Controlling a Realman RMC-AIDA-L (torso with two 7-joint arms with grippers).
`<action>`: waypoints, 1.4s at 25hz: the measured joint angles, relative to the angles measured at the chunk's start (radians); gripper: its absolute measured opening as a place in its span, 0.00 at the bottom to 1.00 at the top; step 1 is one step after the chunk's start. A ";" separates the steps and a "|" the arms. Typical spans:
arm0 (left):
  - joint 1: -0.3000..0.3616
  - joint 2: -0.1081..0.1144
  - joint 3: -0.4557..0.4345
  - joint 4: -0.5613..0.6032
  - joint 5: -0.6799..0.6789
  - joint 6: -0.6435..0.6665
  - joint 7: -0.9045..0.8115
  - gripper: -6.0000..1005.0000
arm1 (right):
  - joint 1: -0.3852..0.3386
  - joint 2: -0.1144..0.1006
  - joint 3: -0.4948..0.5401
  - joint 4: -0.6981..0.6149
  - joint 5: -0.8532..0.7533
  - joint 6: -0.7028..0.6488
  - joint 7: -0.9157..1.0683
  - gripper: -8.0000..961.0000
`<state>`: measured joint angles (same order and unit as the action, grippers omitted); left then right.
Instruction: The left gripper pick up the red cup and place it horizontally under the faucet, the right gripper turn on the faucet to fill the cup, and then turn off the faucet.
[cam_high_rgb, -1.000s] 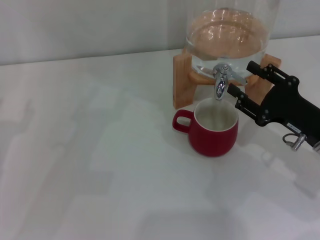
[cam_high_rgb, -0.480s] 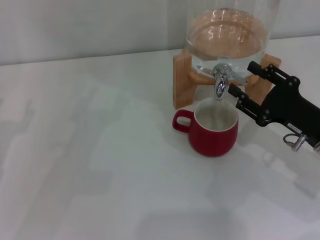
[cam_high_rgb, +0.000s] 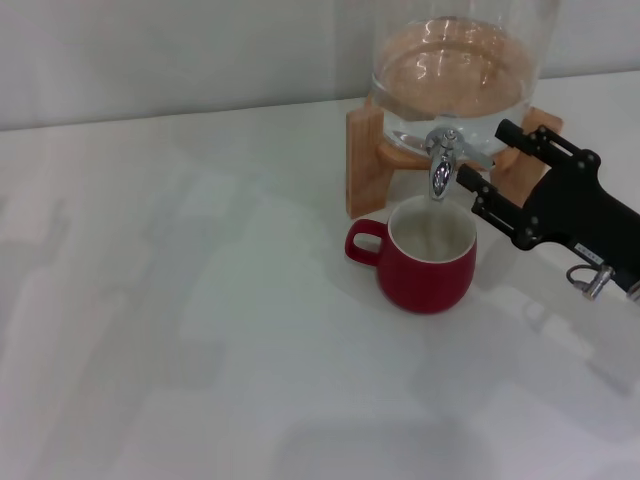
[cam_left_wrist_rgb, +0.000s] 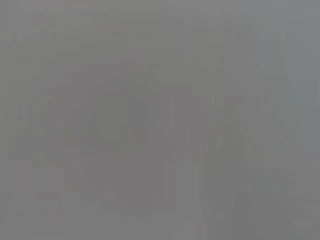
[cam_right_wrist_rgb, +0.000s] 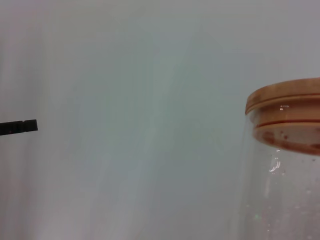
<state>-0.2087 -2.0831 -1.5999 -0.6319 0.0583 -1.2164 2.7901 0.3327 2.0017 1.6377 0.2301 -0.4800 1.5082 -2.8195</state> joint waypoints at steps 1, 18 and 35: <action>0.000 0.000 0.000 0.000 0.000 0.000 0.000 0.75 | 0.000 0.000 0.002 0.000 0.000 0.000 0.000 0.64; -0.005 0.000 -0.002 0.000 0.000 0.004 0.002 0.75 | 0.002 0.000 0.004 0.000 -0.003 0.000 0.000 0.64; -0.010 0.000 -0.002 0.000 0.000 0.006 0.005 0.75 | 0.001 0.000 0.004 0.000 -0.001 0.000 0.000 0.64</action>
<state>-0.2184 -2.0831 -1.6014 -0.6320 0.0583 -1.2102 2.7950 0.3333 2.0018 1.6414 0.2300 -0.4813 1.5079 -2.8194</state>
